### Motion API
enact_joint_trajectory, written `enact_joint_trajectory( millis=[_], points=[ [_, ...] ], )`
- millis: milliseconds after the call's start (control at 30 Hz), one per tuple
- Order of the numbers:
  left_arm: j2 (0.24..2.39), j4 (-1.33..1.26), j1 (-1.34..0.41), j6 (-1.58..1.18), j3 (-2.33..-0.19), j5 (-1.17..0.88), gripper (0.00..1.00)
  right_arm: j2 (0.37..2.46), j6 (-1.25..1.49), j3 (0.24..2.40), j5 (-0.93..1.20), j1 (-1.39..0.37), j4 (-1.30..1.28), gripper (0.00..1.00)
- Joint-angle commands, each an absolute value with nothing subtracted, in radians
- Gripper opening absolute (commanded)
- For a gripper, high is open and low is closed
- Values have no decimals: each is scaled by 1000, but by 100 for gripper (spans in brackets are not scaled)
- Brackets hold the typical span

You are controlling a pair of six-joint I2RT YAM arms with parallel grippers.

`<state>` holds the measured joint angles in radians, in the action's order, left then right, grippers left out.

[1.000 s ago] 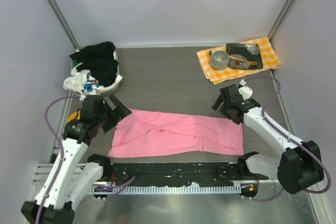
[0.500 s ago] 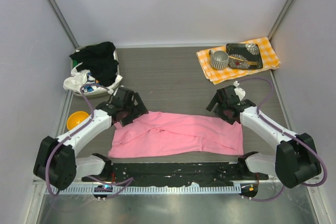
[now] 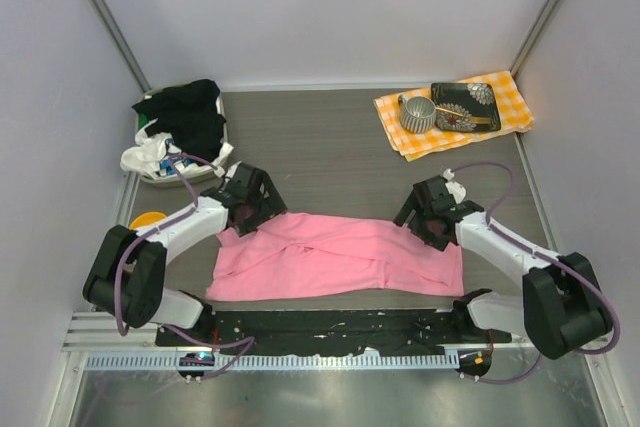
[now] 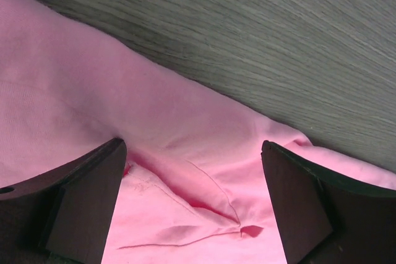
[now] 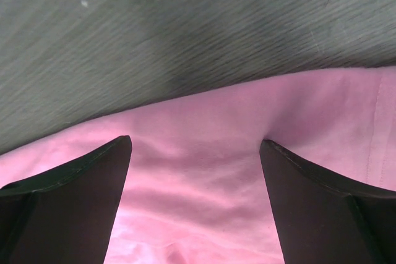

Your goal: Fold and stack the t-shirts

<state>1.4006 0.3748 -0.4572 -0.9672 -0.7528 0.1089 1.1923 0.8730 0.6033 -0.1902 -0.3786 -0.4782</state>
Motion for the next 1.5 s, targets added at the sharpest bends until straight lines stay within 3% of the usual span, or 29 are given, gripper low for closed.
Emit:
enact_joint_trajectory(
  millis=[0,400,833,1200,1267,1300,1467],
  points=[
    [1427,316,-462,-979,-782,141,95,1279,893,589,-176,-383,-377,91],
    [1554,317,-462,-968,-863,236,96,1662,821,779,-245,-364,-239,90],
    [1816,348,-403,-965,-1126,287,96,1790,727,989,-302,-221,-313,89],
    [1614,405,-405,-983,-1075,244,96,1597,638,1025,-313,-247,-357,91],
    [1568,420,-425,-988,-1063,247,97,1559,612,1026,-296,-293,-367,92],
    [1525,435,-433,-994,-1060,247,97,1545,608,1026,-270,-310,-367,98],
    [1427,515,-456,-994,-1061,258,98,1526,551,1095,-138,-501,-405,99]
  ],
)
